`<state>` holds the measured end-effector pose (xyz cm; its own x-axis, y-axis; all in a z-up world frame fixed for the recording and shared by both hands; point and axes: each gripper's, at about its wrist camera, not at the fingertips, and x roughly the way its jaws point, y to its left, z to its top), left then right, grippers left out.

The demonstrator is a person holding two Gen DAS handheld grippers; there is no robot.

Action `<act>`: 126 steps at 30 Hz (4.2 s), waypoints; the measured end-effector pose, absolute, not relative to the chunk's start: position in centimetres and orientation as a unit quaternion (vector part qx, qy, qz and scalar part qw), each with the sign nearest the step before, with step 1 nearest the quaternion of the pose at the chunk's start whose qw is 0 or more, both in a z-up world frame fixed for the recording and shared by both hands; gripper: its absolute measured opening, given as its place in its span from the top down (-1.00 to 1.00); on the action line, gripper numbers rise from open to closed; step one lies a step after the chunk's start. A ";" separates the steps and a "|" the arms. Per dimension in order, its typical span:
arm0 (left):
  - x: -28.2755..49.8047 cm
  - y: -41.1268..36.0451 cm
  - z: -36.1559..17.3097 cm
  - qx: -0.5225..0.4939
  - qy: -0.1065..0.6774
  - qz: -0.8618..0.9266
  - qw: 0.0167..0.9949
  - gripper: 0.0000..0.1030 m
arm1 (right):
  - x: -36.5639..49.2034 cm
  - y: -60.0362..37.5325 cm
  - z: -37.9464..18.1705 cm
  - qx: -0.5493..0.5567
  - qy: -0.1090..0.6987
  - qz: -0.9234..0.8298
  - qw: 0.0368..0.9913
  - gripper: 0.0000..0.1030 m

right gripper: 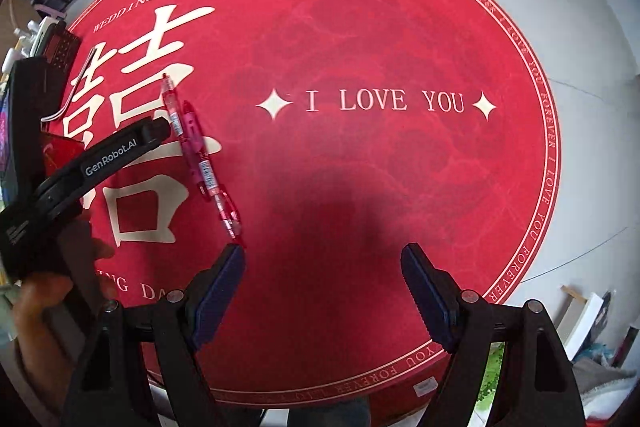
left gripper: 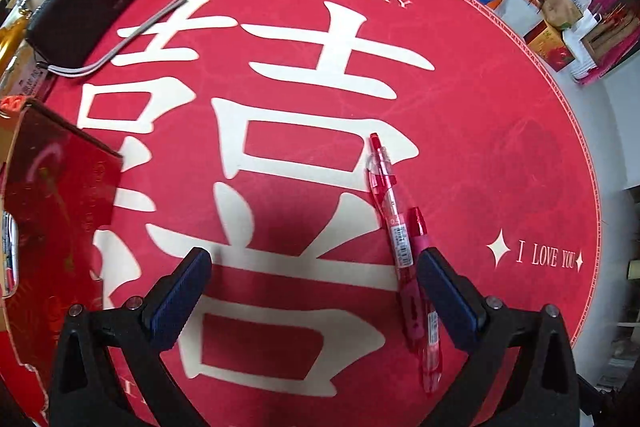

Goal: Organize rigid objects
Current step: 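Grasp a pink pen with right gripper while left gripper grasps the other pink pen, then carry both pink pens over the cardboard box and lower them inside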

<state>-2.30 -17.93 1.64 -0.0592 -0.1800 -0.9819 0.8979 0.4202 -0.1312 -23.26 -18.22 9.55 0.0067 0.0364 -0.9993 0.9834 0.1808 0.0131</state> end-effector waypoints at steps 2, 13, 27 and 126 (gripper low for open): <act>-2.8 -18.1 1.2 0.317 0.578 -0.435 0.613 -0.99 | -23.7 -18.5 9.3 0.468 0.548 -0.438 0.537 -0.58; -0.8 -16.9 0.3 0.345 0.566 -0.416 0.623 -1.00 | -20.7 -19.9 7.4 0.454 0.555 -0.393 0.575 -0.58; 0.7 -15.1 0.7 0.340 0.577 -0.401 0.625 -1.00 | -13.6 -19.1 3.0 0.298 0.642 -0.298 0.640 0.23; 18.8 4.2 12.0 0.243 0.596 -0.329 0.690 0.80 | 8.3 -5.7 16.0 0.340 0.595 -0.172 0.708 0.79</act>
